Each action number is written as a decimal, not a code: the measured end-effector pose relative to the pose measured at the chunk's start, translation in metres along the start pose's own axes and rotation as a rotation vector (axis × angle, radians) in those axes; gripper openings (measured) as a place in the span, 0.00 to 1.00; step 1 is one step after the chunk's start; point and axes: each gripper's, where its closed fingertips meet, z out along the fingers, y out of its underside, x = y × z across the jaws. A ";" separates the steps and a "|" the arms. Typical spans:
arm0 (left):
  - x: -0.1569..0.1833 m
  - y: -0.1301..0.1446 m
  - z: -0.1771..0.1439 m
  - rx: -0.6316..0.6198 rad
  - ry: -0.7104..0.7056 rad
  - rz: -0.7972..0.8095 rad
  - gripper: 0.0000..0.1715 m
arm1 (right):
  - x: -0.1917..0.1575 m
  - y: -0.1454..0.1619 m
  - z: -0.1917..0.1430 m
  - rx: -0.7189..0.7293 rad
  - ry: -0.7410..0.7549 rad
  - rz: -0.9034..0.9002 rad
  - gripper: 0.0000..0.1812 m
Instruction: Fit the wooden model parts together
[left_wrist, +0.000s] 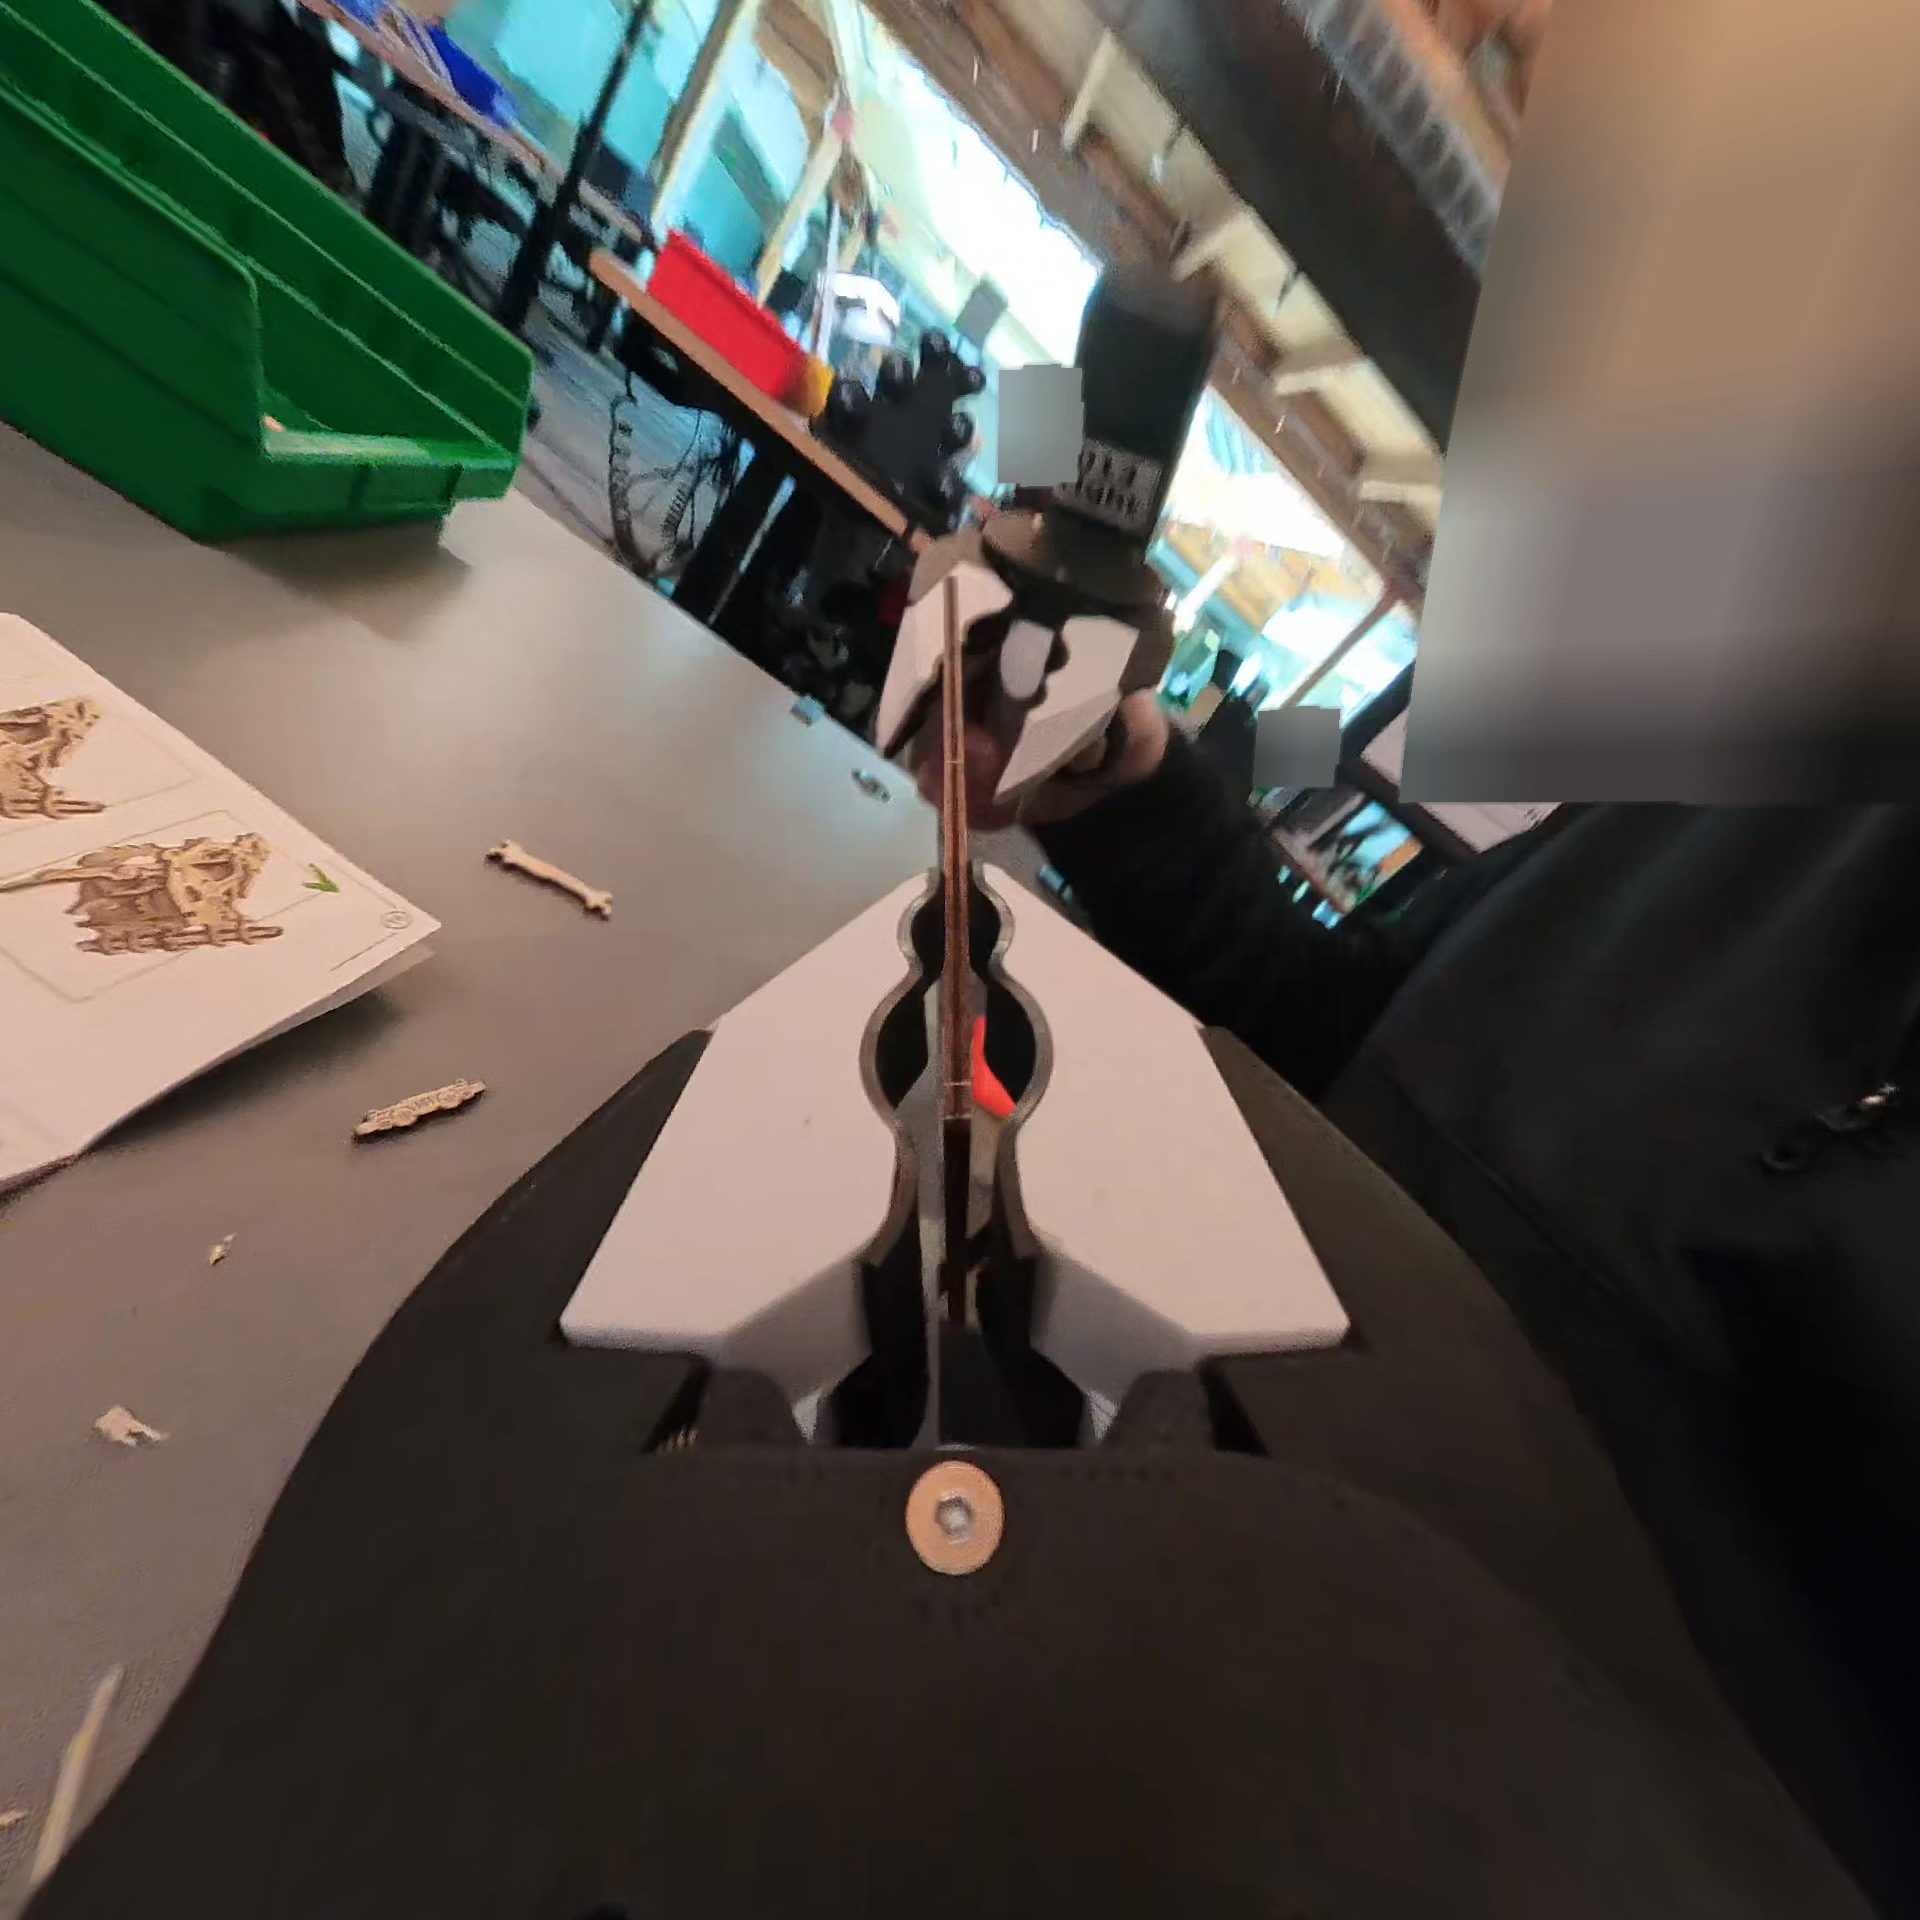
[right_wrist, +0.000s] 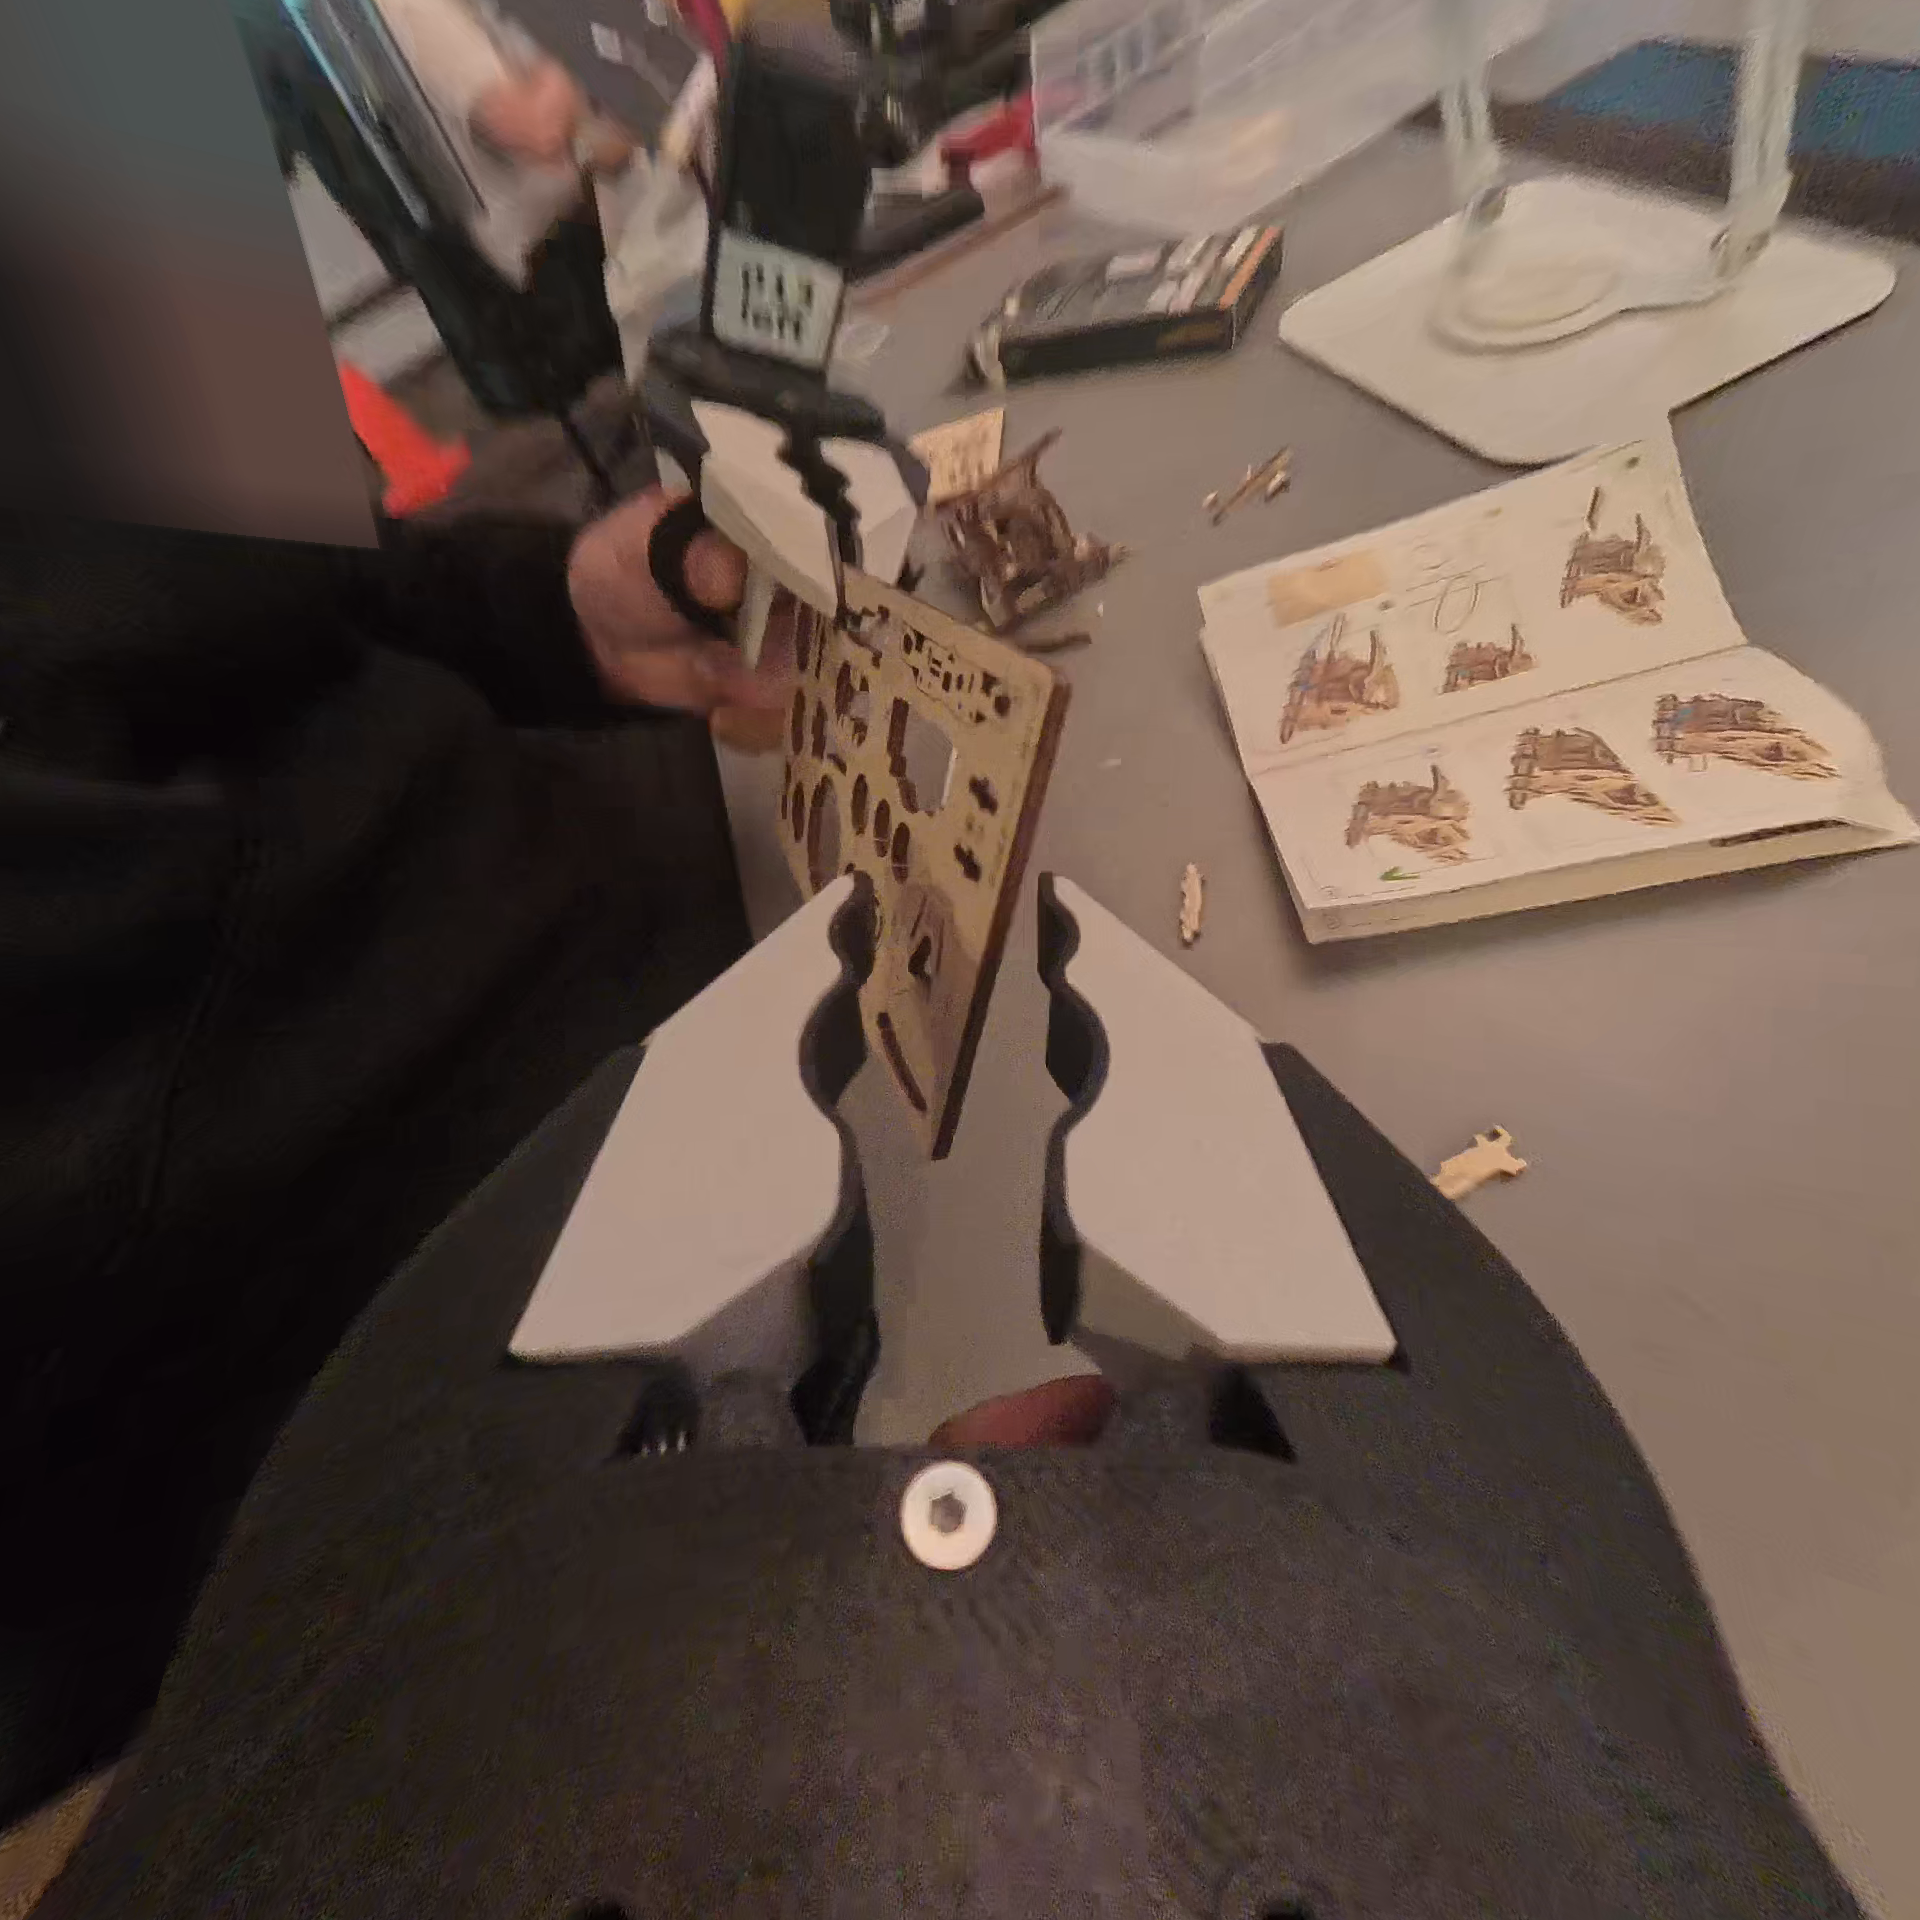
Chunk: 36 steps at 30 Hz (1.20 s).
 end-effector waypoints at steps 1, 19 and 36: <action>0.003 -0.002 -0.001 0.047 0.022 -0.023 0.00 | -0.003 -0.002 0.000 0.059 -0.019 0.027 0.17; 0.037 0.013 -0.023 0.181 0.049 0.008 0.04 | -0.056 -0.015 0.030 0.483 -0.286 0.231 0.01; 0.029 0.026 -0.024 0.136 0.047 -0.046 0.00 | -0.045 -0.032 0.026 0.553 -0.226 0.262 0.01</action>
